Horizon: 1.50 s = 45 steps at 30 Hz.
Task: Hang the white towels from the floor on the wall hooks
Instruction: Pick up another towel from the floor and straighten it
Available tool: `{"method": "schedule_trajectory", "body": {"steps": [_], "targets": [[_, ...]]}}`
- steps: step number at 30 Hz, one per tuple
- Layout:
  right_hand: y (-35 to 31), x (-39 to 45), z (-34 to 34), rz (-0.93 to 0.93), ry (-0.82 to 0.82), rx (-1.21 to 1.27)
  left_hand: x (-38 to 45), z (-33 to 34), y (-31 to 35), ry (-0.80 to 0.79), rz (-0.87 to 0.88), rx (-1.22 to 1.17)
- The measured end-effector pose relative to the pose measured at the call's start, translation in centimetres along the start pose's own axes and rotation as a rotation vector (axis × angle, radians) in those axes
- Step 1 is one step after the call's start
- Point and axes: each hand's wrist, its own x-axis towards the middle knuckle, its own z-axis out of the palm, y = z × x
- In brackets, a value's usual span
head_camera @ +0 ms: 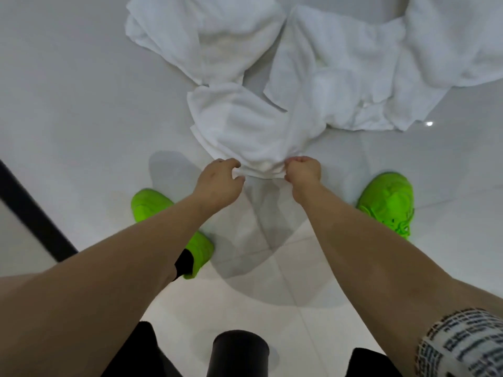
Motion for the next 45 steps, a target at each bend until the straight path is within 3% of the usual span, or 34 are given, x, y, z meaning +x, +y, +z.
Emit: {"method": "schedule_trajectory", "body": {"steps": [3,8,12,19,21,26,30,33,38,45], "targets": [[-1.2,-1.8,-0.7,0.037,-0.025,0.022,-1.6,-1.5,1.8,0.001,0.057,0.012],[-2.2,-1.9,-0.4,-0.075,-0.101,0.020,-0.5,-2.7,3.6,0.036,0.128,0.028],[-1.9,-0.6,0.3,-0.104,-0.045,0.097,1.1,-2.3,3.5,0.051,0.086,0.023],[-1.8,-2.9,-1.9,-0.126,-0.003,-0.023,-2.1,-3.4,4.3,0.018,0.058,0.035],[-2.8,-5.5,-3.4,-0.097,-0.058,-0.022,-4.4,-4.5,5.4,0.011,0.050,0.043],[-8.1,-15.8,-9.6,-0.085,-0.380,0.048,-12.4,-9.4,11.0,-0.032,0.111,0.076],[-15.0,-25.2,-18.1,-0.209,-0.399,0.127,-20.3,-14.7,19.6,-0.021,0.207,0.187],[-20.2,-31.8,-27.2,-0.228,-0.424,0.369,-26.7,-18.4,29.3,0.074,0.336,0.229],[-27.4,-41.5,-45.6,-0.484,-0.478,0.550,-37.8,-23.2,47.7,0.257,0.626,0.195],[-34.3,-54.5,-72.1,-0.846,-0.277,0.733,-53.6,-24.6,71.6,0.389,0.958,0.068]]}}
